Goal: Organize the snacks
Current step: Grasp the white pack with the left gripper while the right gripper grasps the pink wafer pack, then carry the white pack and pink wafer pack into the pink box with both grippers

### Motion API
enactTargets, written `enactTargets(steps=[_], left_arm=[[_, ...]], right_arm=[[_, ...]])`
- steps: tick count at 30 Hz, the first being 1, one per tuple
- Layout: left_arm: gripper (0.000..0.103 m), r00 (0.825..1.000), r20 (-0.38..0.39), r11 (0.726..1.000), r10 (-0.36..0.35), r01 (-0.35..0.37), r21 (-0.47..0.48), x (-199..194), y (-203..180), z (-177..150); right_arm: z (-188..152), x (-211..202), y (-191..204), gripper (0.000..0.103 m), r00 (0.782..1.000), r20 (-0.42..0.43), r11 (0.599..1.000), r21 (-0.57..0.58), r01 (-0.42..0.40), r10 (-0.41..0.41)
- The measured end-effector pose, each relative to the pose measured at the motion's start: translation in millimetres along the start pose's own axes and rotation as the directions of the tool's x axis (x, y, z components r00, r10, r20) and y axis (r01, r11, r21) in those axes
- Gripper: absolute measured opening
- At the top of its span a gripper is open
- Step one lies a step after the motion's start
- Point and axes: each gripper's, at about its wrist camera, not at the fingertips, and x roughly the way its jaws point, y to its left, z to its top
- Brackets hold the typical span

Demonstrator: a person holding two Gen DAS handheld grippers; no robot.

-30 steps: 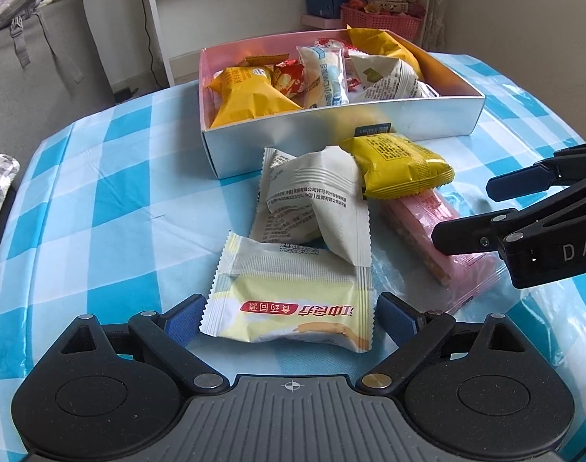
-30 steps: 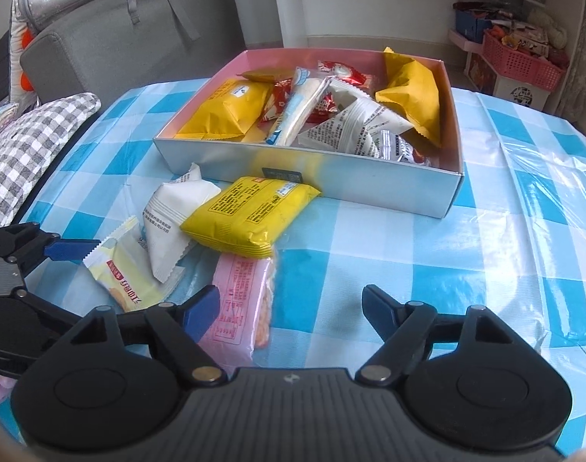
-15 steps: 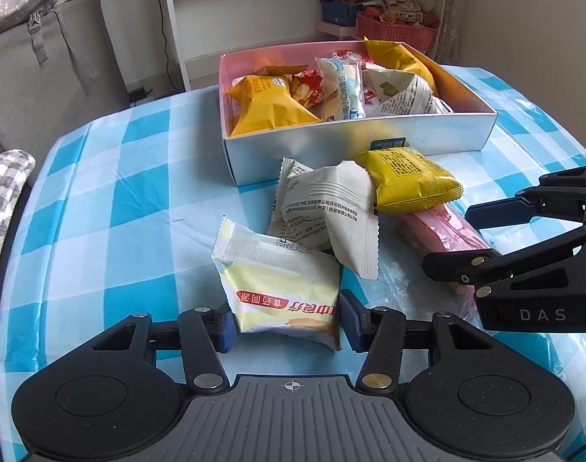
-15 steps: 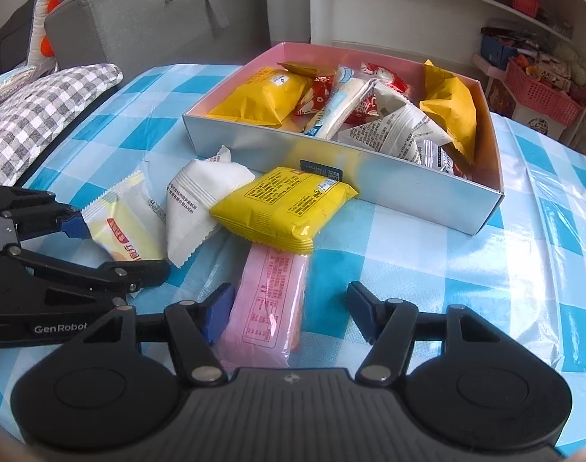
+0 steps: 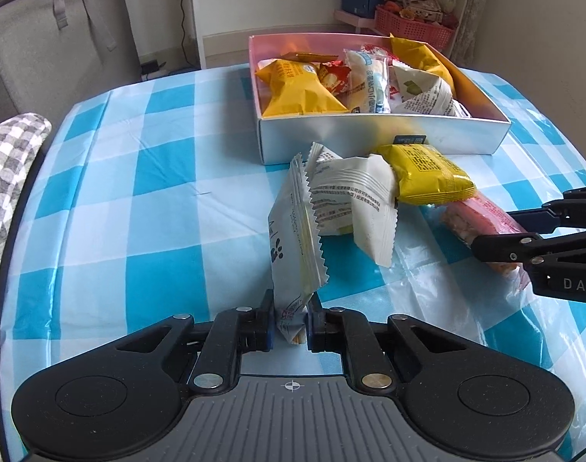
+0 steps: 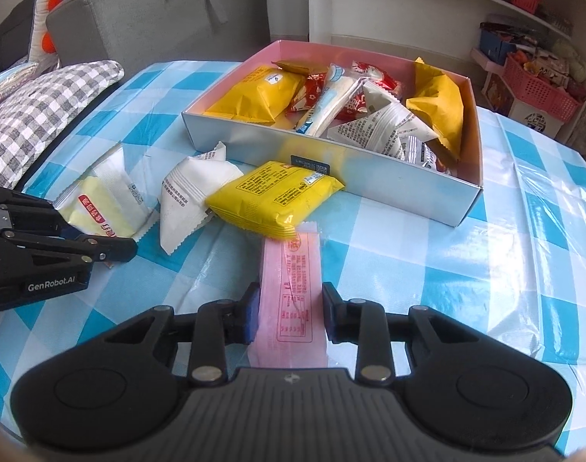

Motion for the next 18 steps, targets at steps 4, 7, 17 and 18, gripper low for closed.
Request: enactTargets(steps=[4, 7, 17, 18], left_arm=[[0.012, 1.000, 0.005, 0.999, 0.003, -0.002, -0.032, -6, 9, -2], [0.012, 1.000, 0.009, 0.999, 0.005, -0.005, -0.043, -10, 12, -5], [0.011, 0.998, 0.068, 0.997, -0.006, 0.011, -0.071, -29, 7, 2], [0.011, 0.997, 0.077, 0.998, -0.009, 0.015, -0.068, -31, 5, 4]], right_arm=[[0, -6, -7, 0.029, 1.000, 0.008, 0.999, 0.032, -0.007, 0.007], [-1, -13, -13, 0.029, 1.000, 0.025, 0.999, 0.044, -0.019, 0.018], [-1, -30, -30, 0.029, 0.998, 0.064, 0.993, 0.113, -0.023, 0.016], [-1, -32, -31, 0.029, 0.997, 0.069, 0.992, 0.121, -0.024, 0.016]])
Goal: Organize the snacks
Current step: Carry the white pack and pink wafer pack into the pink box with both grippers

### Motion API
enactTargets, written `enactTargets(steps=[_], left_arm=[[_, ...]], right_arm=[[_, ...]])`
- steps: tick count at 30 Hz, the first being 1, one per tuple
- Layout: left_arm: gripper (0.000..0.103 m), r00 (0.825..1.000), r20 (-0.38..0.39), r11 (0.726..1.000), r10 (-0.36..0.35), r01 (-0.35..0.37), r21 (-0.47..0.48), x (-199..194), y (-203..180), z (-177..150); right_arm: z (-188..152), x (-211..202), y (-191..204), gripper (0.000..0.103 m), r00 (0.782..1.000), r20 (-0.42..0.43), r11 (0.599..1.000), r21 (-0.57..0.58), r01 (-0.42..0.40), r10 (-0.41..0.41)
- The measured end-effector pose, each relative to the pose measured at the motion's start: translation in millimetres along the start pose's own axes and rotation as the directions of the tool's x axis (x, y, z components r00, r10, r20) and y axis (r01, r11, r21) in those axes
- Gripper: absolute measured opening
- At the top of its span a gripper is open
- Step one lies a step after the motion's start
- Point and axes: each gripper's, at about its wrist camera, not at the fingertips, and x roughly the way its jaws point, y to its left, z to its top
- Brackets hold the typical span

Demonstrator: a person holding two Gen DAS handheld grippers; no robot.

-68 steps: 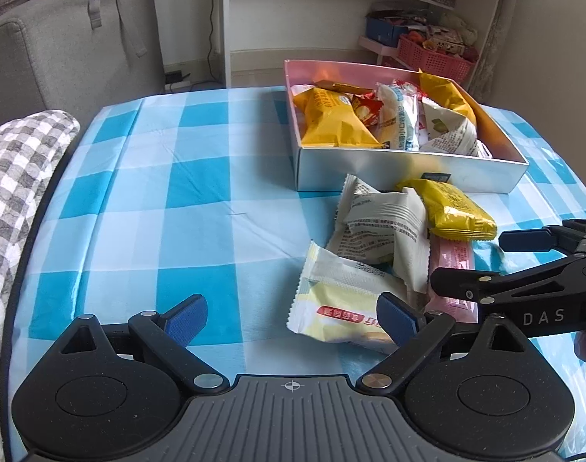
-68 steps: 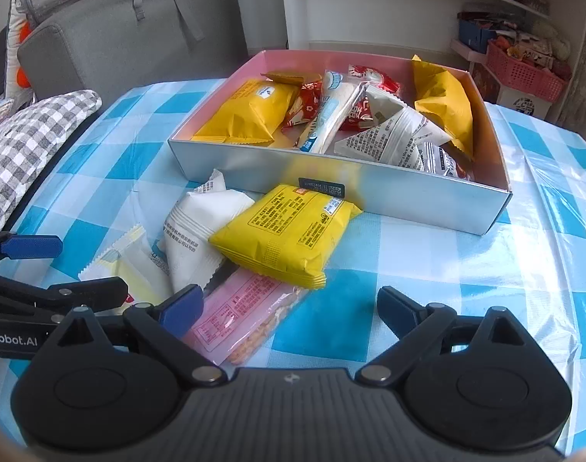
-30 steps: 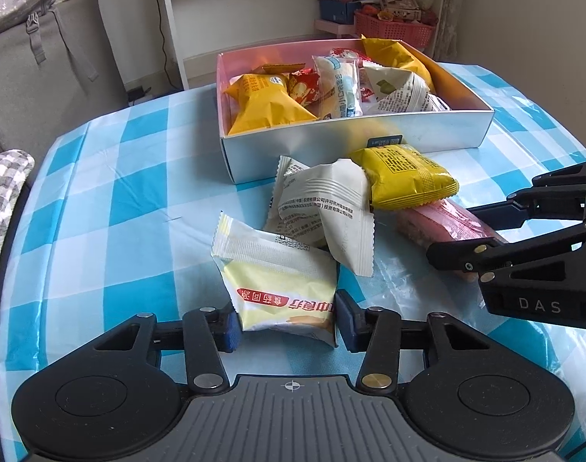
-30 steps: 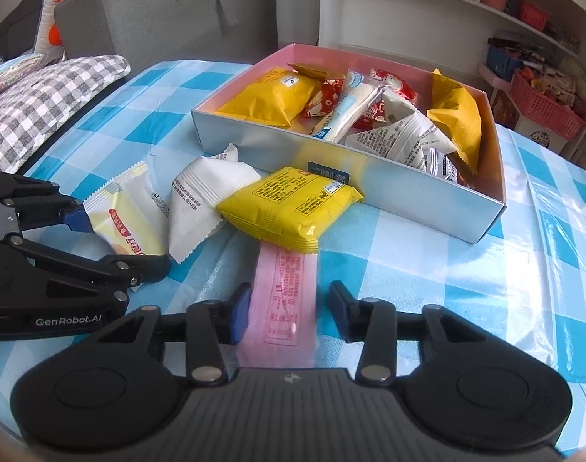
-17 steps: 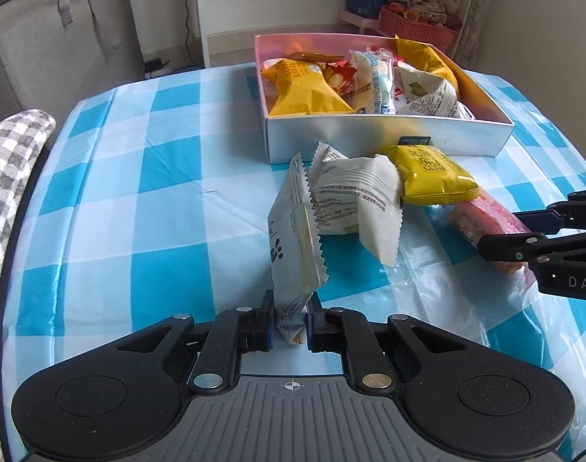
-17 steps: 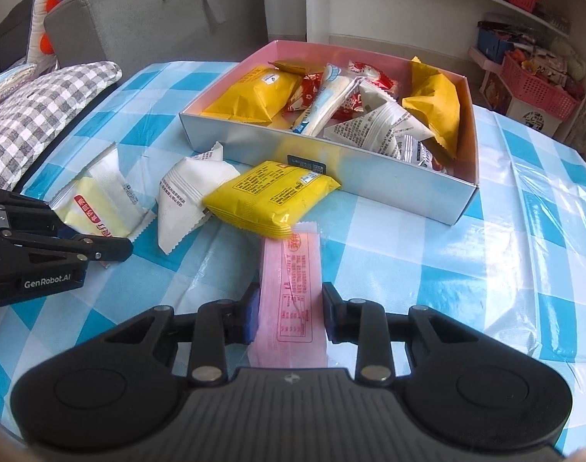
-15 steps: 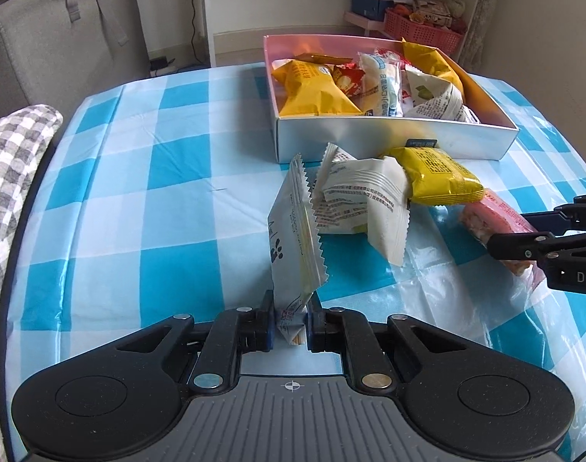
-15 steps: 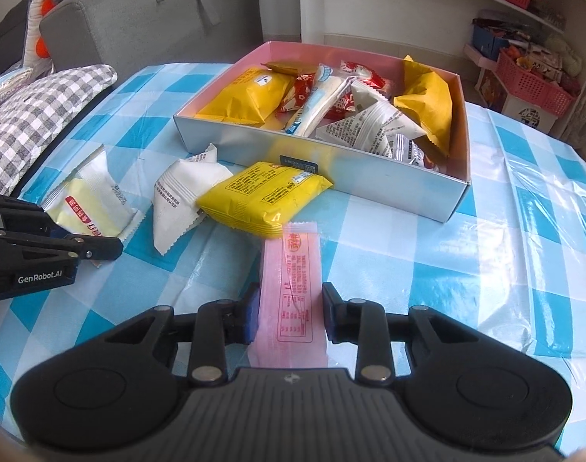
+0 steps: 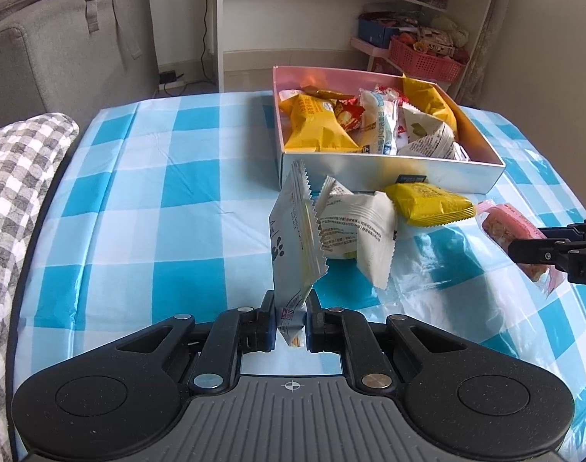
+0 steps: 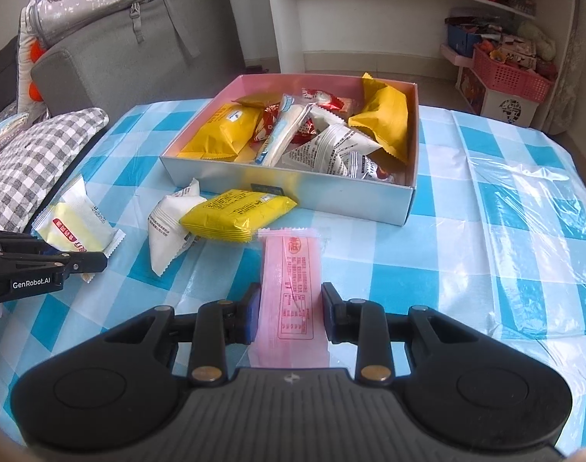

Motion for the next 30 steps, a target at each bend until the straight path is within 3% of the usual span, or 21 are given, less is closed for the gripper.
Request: enactTargets(steps=[9, 24, 26, 28, 30], left_arm=[[0.011, 0.999, 0.045, 1.000, -0.023, 0.023, 0.007, -11, -14, 20], [0.011, 0.995, 0.054, 0.997, -0.082, 0.081, 0.007, 5, -37, 67], [0.011, 0.994, 0.053, 0.996, -0.092, 0.091, 0.017, 8, -43, 69], [0.011, 0.994, 0.048, 0.995, -0.097, 0.096, 0.034, 11, -51, 70], [0.011, 0.994, 0.040, 0.994, -0.100, 0.098, 0.045, 16, -56, 69]], right_arm=[[9, -11, -16, 0.029, 0.999, 0.049, 0.995, 0.097, -0.027, 0.023], [24, -35, -36, 0.028, 0.984, 0.158, 0.978, 0.177, -0.107, 0.079], [26, -29, -35, 0.028, 0.989, 0.144, 0.988, 0.146, -0.052, 0.031], [22, -12, -35, 0.028, 0.996, 0.079, 0.992, 0.124, 0.026, -0.036], [18, 2, -38, 0.028, 0.998, 0.016, 0.991, 0.124, 0.052, -0.055]])
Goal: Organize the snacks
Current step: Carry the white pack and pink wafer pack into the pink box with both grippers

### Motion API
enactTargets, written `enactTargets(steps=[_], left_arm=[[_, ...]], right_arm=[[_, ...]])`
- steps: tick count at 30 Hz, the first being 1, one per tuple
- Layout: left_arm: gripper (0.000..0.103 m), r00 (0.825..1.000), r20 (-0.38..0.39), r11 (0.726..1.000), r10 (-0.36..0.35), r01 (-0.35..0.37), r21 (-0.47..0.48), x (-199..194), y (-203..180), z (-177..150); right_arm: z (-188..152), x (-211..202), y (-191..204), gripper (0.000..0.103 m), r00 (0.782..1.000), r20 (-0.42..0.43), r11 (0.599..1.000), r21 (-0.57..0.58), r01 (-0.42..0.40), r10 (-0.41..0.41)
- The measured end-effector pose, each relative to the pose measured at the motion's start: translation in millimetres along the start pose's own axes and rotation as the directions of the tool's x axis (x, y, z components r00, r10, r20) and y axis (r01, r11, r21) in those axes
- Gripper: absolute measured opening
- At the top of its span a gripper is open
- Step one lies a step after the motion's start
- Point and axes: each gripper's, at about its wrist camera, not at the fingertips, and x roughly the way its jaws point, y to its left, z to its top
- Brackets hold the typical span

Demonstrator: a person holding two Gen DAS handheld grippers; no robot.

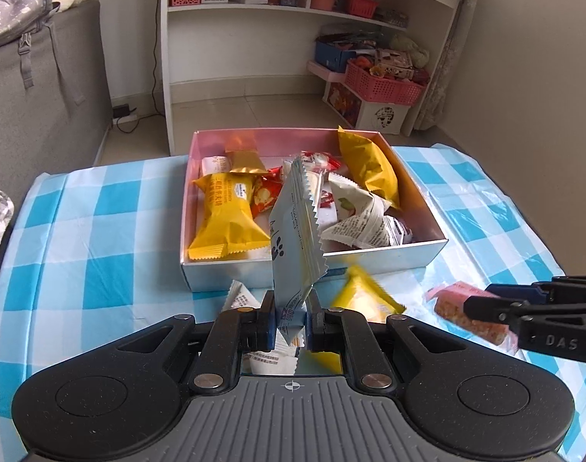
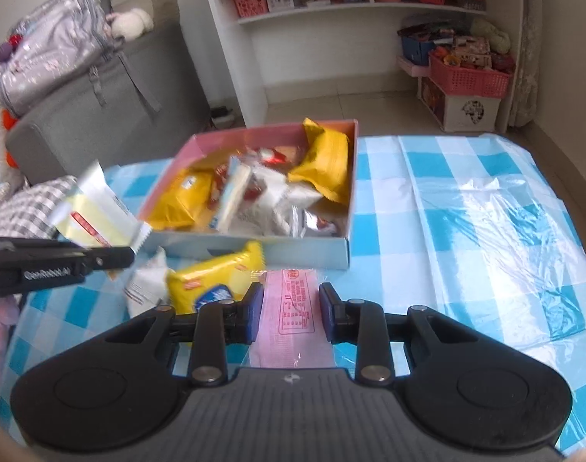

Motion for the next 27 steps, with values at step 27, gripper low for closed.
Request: enactTargets(steps=[27], left_arm=[[0.012, 0.995, -0.093, 0.998, 0.038, -0.033, 0.062, 80, 9, 71]], right_arm=[[93, 55, 0, 0.028, 0.982, 0.178, 0.991, 0.102, -0.086, 0.067]])
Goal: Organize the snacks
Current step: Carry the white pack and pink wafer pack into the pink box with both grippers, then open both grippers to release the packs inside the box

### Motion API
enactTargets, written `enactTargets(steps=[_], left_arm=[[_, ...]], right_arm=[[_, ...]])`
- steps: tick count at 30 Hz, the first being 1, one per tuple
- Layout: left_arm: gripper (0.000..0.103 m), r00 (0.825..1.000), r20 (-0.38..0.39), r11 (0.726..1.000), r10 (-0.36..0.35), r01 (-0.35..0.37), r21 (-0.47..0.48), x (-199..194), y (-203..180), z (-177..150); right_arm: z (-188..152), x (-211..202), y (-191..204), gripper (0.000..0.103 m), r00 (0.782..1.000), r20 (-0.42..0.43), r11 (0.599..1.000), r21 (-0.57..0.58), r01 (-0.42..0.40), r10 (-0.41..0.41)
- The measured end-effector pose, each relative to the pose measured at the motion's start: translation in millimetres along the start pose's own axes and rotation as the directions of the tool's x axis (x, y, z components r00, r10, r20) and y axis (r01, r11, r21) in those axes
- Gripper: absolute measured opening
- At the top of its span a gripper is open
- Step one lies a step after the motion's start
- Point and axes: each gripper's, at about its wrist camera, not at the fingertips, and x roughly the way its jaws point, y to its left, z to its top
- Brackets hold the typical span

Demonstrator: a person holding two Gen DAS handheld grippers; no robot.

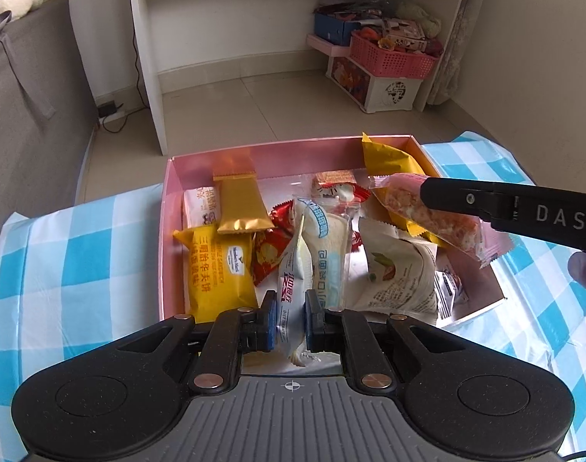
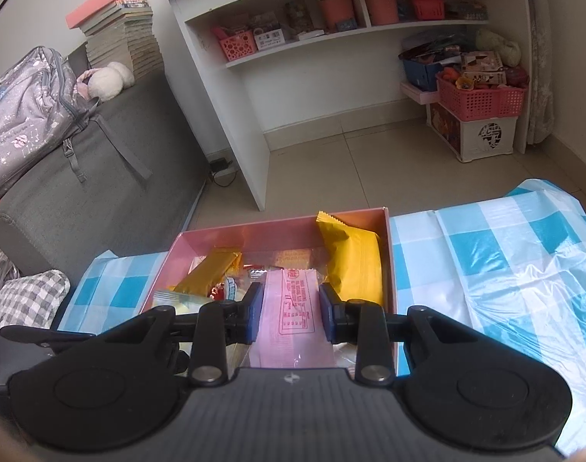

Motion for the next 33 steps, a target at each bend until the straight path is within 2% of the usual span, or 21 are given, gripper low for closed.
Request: enactTargets(steps=[13, 16, 18, 21, 23, 25, 29, 33], left_arm=[[0.012, 0.998, 0.038, 0.998, 0.048, -0.050, 0.048, 28, -10, 14], [0.017, 0.997, 0.055, 0.998, 0.050, -0.052, 0.040, 32, -10, 14], [0.018, 0.997, 0.068, 0.998, 0.035, -0.038, 0.043, 30, -11, 13], [0.030, 0.996, 0.079, 0.998, 0.028, -0.032, 0.055, 24, -11, 10], [0.045, 0.996, 0.086, 0.998, 0.027, -0.032, 0.052, 18, -10, 9], [0.056, 0.995, 0.099, 0.999, 0.014, -0.018, 0.038, 11, -8, 9], [0.068, 0.994, 0.109, 0.999, -0.006, 0.003, 0.032, -1, -8, 7], [0.075, 0.993, 0.120, 0.999, -0.011, 0.005, 0.051, -18, -9, 1]], right_arm=[[3, 24, 2, 0.028, 0.999, 0.001, 0.999, -0.018, 0.037, -0.037], [3, 21, 3, 0.034, 0.999, 0.005, 0.999, -0.027, 0.041, -0.041], [4, 18, 2, 0.048, 1.000, 0.012, 0.999, -0.024, 0.027, -0.027], [6, 13, 2, 0.058, 1.000, 0.024, 1.000, -0.026, 0.017, -0.016], [7, 10, 2, 0.061, 1.000, 0.027, 1.000, -0.022, 0.017, -0.016], [9, 7, 2, 0.065, 1.000, 0.027, 1.000, -0.017, 0.015, -0.015], [8, 0, 3, 0.072, 1.000, 0.023, 0.999, -0.024, 0.021, -0.020], [6, -10, 3, 0.079, 0.999, 0.019, 0.999, -0.032, 0.032, -0.032]])
